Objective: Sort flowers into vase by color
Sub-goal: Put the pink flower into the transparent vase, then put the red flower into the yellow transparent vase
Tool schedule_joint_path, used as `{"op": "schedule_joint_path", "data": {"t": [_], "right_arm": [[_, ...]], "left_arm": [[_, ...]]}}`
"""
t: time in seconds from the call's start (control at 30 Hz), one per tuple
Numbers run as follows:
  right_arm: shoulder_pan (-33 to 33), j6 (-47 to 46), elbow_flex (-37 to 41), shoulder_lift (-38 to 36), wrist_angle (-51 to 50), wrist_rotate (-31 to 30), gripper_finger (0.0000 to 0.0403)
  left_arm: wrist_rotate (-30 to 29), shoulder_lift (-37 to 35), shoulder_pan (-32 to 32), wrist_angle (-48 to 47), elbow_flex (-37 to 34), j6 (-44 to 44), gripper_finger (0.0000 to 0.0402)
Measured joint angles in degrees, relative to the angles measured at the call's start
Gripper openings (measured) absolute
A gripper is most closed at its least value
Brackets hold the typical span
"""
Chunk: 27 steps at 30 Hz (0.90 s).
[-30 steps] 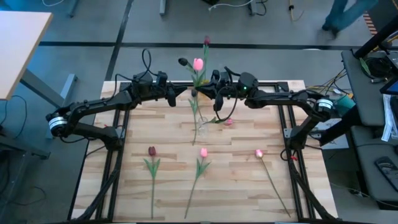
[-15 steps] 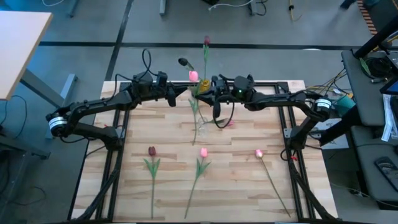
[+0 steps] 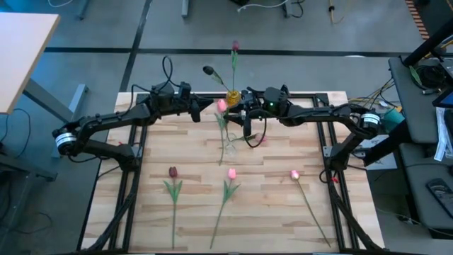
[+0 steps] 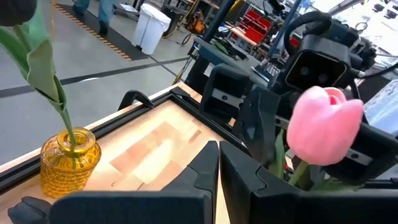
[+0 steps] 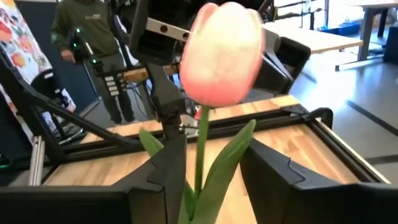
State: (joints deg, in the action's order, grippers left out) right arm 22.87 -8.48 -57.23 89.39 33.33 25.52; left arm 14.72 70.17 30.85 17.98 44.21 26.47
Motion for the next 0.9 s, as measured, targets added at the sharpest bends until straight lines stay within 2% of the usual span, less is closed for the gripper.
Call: {"op": "schedule_joint_path", "data": {"t": [0.4,0.7,0.9], "right_arm": [[0.02,1.44,-0.37,-7.28,-16.36,-0.02,0.0136],[0.03,2.18,-0.37,-14.89,-25.67,-3.58,0.0134],[0.21,2.53,-0.42,-18.61,-28.46,-6.28,0.0128]], "left_arm": [[1.01,0.0,-0.43,-0.72,0.0,-0.41,0.0],[0.89,-0.13,-0.66,-7.89,0.02,0.09,0.0],[0.59,-3.08,-2.48,-15.42,0.02,0.39,0.0]]}}
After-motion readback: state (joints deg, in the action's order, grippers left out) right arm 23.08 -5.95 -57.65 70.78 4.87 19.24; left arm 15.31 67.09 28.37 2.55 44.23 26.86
